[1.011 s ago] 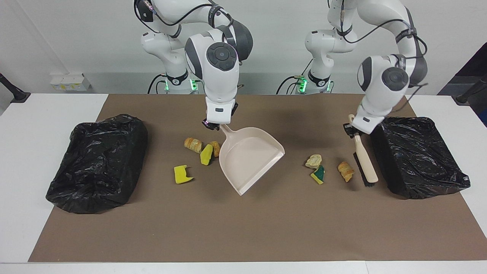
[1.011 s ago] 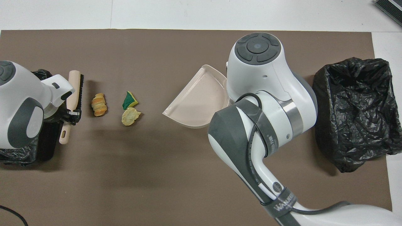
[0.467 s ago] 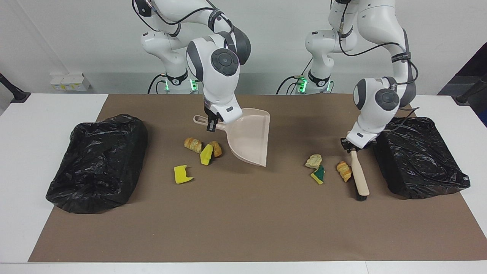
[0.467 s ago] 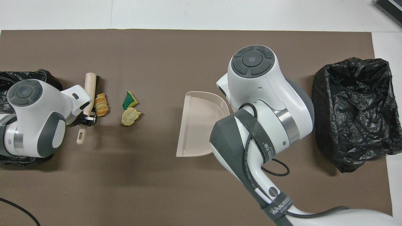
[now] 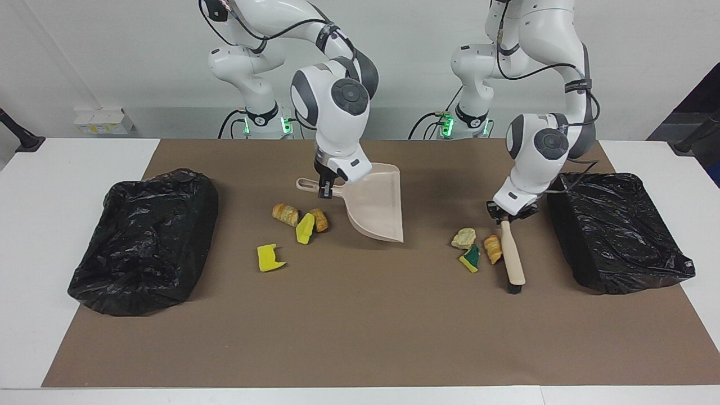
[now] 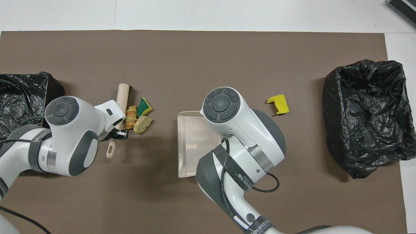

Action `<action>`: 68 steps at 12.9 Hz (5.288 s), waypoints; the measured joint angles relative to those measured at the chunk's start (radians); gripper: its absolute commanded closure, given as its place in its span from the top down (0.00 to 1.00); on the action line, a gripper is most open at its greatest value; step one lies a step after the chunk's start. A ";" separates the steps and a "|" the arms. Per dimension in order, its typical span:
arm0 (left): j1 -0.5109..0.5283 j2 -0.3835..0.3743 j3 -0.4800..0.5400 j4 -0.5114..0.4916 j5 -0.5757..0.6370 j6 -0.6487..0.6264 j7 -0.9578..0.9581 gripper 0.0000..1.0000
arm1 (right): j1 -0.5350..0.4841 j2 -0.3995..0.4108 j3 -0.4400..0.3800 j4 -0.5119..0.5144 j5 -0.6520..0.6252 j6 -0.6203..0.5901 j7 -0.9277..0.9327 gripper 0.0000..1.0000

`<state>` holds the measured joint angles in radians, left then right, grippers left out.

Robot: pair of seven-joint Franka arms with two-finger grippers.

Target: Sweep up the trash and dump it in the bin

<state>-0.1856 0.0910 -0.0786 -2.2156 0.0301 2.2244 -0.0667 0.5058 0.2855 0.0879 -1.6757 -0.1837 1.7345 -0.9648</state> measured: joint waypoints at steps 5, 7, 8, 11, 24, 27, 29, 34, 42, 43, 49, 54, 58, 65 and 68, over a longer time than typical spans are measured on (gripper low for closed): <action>-0.124 -0.031 0.000 -0.017 -0.052 -0.040 -0.003 0.00 | 0.029 0.024 0.000 -0.033 -0.026 0.067 0.090 0.00; -0.124 -0.032 0.006 -0.012 -0.054 -0.040 -0.004 0.00 | 0.029 0.031 -0.001 -0.044 -0.030 0.088 0.093 0.00; -0.122 -0.032 0.012 0.004 -0.056 -0.040 -0.005 0.00 | 0.027 0.031 -0.002 -0.052 -0.031 0.099 0.093 0.00; -0.101 -0.033 0.026 0.090 -0.057 -0.043 -0.014 0.00 | 0.024 0.031 -0.005 -0.081 -0.032 0.151 0.093 0.00; -0.209 -0.119 0.002 -0.113 -0.213 -0.055 -0.036 0.00 | 0.022 0.030 -0.006 -0.099 -0.036 0.171 0.094 0.00; -0.295 -0.124 -0.001 -0.113 -0.340 -0.052 -0.036 0.00 | 0.019 0.030 -0.006 -0.101 -0.036 0.173 0.100 0.00; -0.322 -0.131 -0.002 -0.106 -0.371 -0.052 -0.037 0.00 | 0.010 0.030 -0.006 -0.104 -0.033 0.177 0.100 0.00; -0.318 -0.168 0.020 -0.054 -0.375 -0.084 -0.107 0.00 | -0.058 0.023 -0.006 -0.105 0.068 0.233 0.040 0.00; -0.236 -0.197 0.032 0.154 -0.153 -0.308 -0.267 0.00 | -0.214 -0.045 -0.006 -0.092 0.135 0.246 -0.286 0.00; -0.236 -0.197 0.029 0.154 -0.152 -0.309 -0.269 0.00 | -0.227 -0.049 -0.006 -0.091 0.135 0.243 -0.306 0.00; -0.255 -0.198 0.010 0.113 -0.152 -0.310 -0.283 0.00 | -0.239 -0.068 -0.001 -0.144 0.137 0.246 -0.336 0.00; -0.033 -0.162 0.036 0.086 -0.121 -0.202 -0.111 0.00 | -0.164 -0.068 0.001 -0.210 0.106 0.338 -0.255 0.00; 0.000 -0.028 0.034 0.077 -0.056 -0.087 -0.051 0.00 | -0.095 -0.022 0.002 -0.216 -0.049 0.352 -0.070 0.00; -0.165 -0.048 0.004 -0.046 -0.114 -0.024 -0.041 0.00 | -0.078 -0.006 0.001 -0.217 -0.069 0.353 0.002 0.00; -0.331 -0.071 -0.003 -0.057 -0.239 -0.026 -0.066 0.00 | -0.071 0.002 0.002 -0.217 -0.069 0.353 0.041 0.00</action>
<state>-0.5163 0.0203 -0.0814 -2.2728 -0.2094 2.1980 -0.1329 0.4348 0.2875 0.0897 -1.8932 -0.2531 2.0872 -0.9239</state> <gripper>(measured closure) 0.740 0.687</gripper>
